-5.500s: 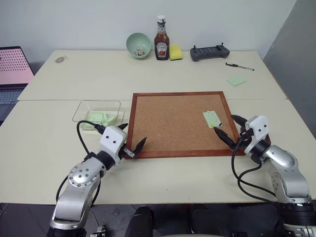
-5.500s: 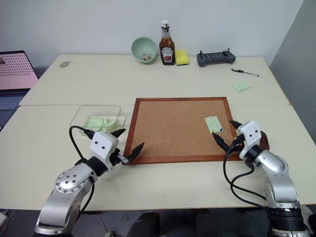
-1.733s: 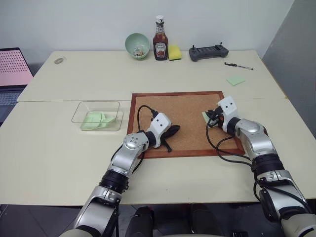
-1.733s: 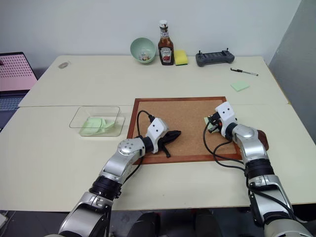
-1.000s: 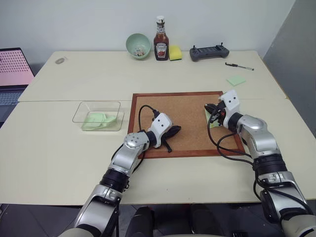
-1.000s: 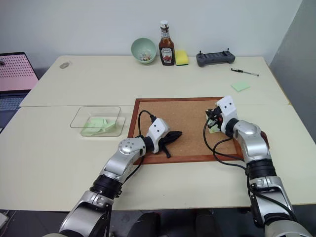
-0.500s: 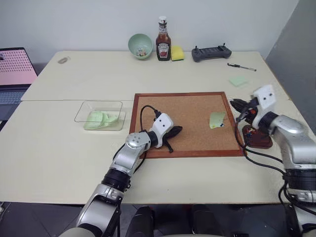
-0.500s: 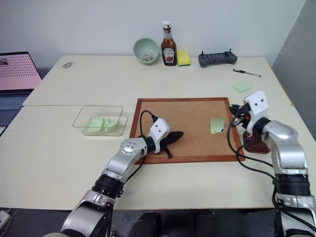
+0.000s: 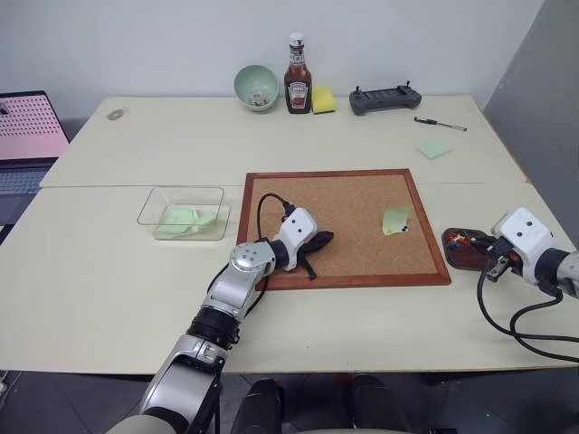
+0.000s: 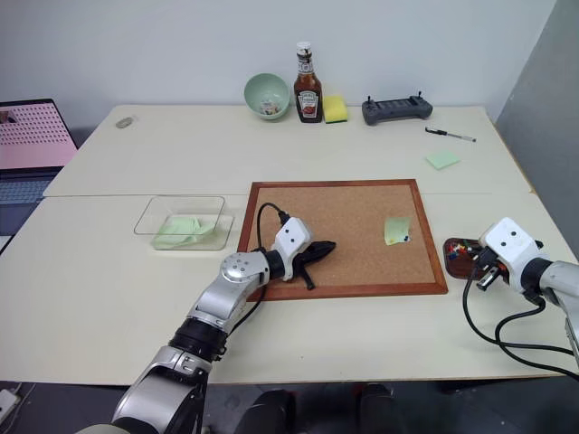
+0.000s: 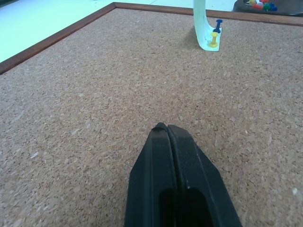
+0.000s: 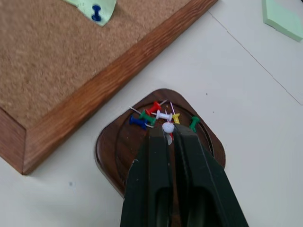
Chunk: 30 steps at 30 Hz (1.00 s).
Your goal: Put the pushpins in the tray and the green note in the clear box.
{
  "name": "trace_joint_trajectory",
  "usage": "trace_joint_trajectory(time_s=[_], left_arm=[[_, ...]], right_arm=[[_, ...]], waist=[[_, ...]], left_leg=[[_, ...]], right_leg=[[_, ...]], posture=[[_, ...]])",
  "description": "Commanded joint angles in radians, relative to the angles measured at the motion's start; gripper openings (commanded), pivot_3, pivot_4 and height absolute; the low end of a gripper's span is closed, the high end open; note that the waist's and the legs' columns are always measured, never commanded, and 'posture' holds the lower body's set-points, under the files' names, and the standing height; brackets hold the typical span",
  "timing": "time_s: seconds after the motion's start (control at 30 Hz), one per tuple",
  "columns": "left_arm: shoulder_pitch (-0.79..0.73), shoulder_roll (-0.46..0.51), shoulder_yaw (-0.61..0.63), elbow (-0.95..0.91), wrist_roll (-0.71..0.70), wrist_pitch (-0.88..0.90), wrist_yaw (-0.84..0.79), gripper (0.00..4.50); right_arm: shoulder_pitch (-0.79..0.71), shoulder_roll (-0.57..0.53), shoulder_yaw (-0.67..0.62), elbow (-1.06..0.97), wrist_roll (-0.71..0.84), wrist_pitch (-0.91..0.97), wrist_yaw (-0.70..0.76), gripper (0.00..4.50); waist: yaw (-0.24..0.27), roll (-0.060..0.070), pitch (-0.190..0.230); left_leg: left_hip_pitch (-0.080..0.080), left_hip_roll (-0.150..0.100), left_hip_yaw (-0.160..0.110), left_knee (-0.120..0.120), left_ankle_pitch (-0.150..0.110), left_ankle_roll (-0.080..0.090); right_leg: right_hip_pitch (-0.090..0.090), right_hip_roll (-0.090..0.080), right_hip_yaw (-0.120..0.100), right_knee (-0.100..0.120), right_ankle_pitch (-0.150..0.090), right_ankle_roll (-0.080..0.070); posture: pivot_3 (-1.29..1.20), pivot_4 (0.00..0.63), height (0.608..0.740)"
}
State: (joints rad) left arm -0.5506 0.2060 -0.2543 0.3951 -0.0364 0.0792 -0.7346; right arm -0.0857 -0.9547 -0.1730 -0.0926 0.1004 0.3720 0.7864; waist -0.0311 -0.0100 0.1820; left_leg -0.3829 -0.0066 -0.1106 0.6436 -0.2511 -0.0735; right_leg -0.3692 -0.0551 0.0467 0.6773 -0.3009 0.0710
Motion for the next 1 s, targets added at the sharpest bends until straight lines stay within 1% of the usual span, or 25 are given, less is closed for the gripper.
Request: trace_joint_trajectory(time_s=[0.03, 0.07, 0.17, 0.27, 0.37, 0.5, 0.57, 0.67, 0.73, 0.9, 1.0], left_arm=[[0.014, -0.006, -0.022, 0.039, 0.025, 0.005, -0.003, 0.0], [0.015, -0.006, -0.021, 0.04, 0.025, 0.004, -0.002, 0.0], [0.016, -0.007, -0.021, 0.039, 0.028, 0.003, 0.001, 0.0], [0.018, -0.006, -0.019, 0.038, 0.029, 0.002, 0.003, 0.0], [0.022, -0.004, -0.017, 0.037, 0.029, 0.002, 0.004, 0.0], [0.023, -0.002, -0.017, 0.036, 0.03, 0.002, 0.004, 0.0], [0.023, -0.001, -0.016, 0.036, 0.029, 0.002, 0.002, 0.0], [0.023, 0.001, -0.016, 0.036, 0.029, 0.001, 0.0, 0.0], [0.02, 0.001, -0.016, 0.038, 0.029, 0.001, 0.0, 0.0], [0.016, 0.003, -0.014, 0.036, 0.03, 0.001, 0.004, 0.0], [0.016, 0.006, -0.011, 0.033, 0.03, 0.001, 0.005, 0.0]], right_arm=[[-0.014, -0.018, 0.024, 0.037, -0.046, -0.037, -0.001, 0.03], [-0.021, -0.019, 0.036, 0.054, -0.059, -0.046, -0.005, 0.28], [-0.032, -0.02, 0.049, 0.085, -0.078, -0.061, -0.009, 0.68], [-0.038, -0.02, 0.052, 0.103, -0.085, -0.073, -0.007, 1.43], [-0.04, -0.021, 0.049, 0.107, -0.09, -0.076, -0.002, 2.03], [-0.051, -0.022, 0.006, 0.072, -0.044, -0.038, 0.017, 2.81], [-0.06, -0.013, -0.025, 0.024, 0.023, 0.02, 0.047, 3.19], [-0.072, 0.027, -0.03, -0.072, 0.136, 0.093, 0.093, 3.19], [-0.093, 0.069, -0.006, -0.109, 0.169, 0.126, 0.082, 3.19], [-0.161, 0.165, 0.1, -0.087, 0.145, 0.136, 0.045, 3.19], [-0.204, 0.195, 0.159, -0.049, 0.125, 0.114, 0.054, 3.19]], waist=[[0.0, 0.0, 0.0], [0.0, 0.0, 0.0], [0.001, 0.0, 0.0], [0.001, 0.0, 0.0], [0.001, 0.0, 0.0], [0.001, 0.0, 0.0], [0.001, 0.0, 0.0], [0.001, 0.0, 0.0], [0.001, 0.0, 0.0], [0.001, -0.001, 0.0], [0.001, 0.0, 0.0]], left_leg=[[0.0, 0.0, 0.0, 0.0, 0.0, 0.0], [0.0, 0.0, 0.0, 0.0, 0.0, 0.0], [0.0, 0.0, 0.0, 0.0, 0.0, 0.0], [0.0, 0.0, 0.0, 0.0, 0.0, 0.0], [0.0, 0.0, 0.0, 0.0, 0.0, 0.0], [0.0, 0.0, 0.0, 0.0, 0.0, 0.0], [0.0, 0.0, 0.0, 0.0, 0.0, 0.0], [0.0, 0.0, 0.0, 0.0, 0.0, 0.0], [0.0, 0.0, -0.001, 0.0, 0.0, 0.0], [0.0, 0.0, -0.001, 0.0, 0.0, 0.0], [0.0, 0.0, -0.001, 0.0, 0.0, 0.0]], right_leg=[[0.0, 0.0, 0.0, 0.0, 0.0, 0.0], [0.0, 0.0, 0.0, 0.0, 0.0, 0.0], [0.0, 0.0, 0.0, -0.001, 0.0, 0.0], [0.0, 0.0, 0.0, -0.001, 0.0, 0.0], [0.0, 0.0, 0.0, -0.001, 0.0, 0.0], [0.0, 0.0, 0.0, -0.001, 0.0, 0.0], [0.0, 0.0, 0.0, -0.001, 0.0, 0.0], [0.0, 0.0, 0.0, -0.001, 0.0, 0.0], [0.001, 0.0, -0.001, -0.001, 0.0, 0.0], [0.001, 0.0, -0.001, -0.001, 0.0, 0.0], [0.001, 0.0, -0.001, -0.001, 0.0, 0.0]], posture=[[0.0, 0.15, 0.74], [0.0, 0.15, 0.74], [0.0, 0.15, 0.74], [0.0, 0.15, 0.74], [0.0, 0.15, 0.74], [0.0, 0.15, 0.74], [0.0, 0.15, 0.74], [0.0, 0.15, 0.74], [0.0, 0.15, 0.74], [0.0, 0.15, 0.74], [0.0, 0.15, 0.74]])
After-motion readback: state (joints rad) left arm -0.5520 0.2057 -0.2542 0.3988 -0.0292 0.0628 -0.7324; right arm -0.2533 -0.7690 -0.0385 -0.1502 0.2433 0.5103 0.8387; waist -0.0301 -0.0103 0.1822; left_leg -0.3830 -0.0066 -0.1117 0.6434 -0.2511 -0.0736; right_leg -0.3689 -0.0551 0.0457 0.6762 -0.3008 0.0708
